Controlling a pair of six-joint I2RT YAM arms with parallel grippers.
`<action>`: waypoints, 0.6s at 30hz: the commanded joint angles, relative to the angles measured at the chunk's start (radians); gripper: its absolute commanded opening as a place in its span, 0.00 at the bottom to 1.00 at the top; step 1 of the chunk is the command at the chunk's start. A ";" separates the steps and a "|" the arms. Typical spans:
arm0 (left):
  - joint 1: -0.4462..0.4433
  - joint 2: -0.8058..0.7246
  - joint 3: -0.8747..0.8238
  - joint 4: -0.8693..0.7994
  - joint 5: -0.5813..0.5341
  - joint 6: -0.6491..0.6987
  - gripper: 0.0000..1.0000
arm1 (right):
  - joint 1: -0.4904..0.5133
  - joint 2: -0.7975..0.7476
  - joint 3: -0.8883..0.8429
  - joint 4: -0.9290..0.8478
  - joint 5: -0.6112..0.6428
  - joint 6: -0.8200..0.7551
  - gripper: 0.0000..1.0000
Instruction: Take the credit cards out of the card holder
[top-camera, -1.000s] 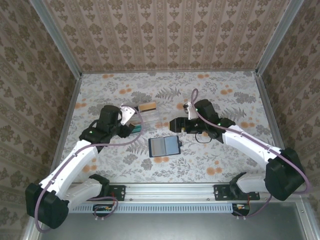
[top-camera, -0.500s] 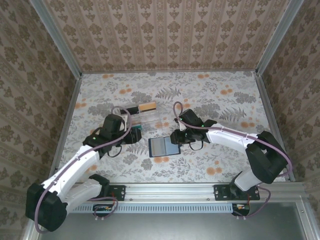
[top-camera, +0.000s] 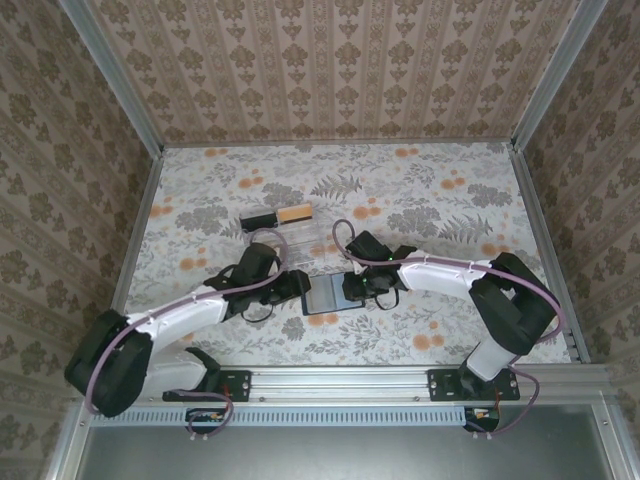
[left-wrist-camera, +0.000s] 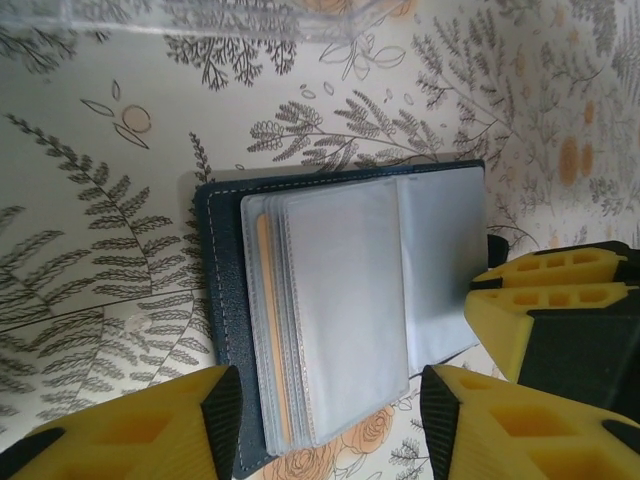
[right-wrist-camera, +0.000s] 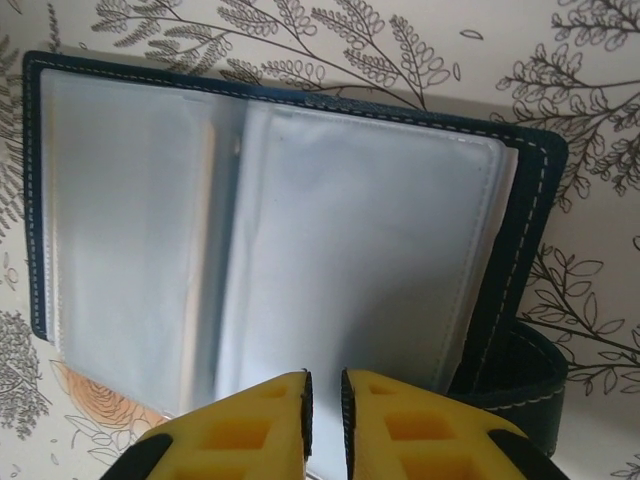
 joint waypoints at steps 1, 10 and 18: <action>-0.018 0.060 0.035 0.077 0.037 -0.030 0.51 | 0.012 0.013 -0.021 -0.001 0.032 0.016 0.19; -0.054 0.170 0.079 0.127 0.057 -0.031 0.45 | 0.026 0.009 -0.043 0.018 0.032 0.039 0.19; -0.068 0.190 0.106 0.055 0.023 -0.021 0.44 | 0.030 -0.004 -0.054 0.030 0.032 0.048 0.19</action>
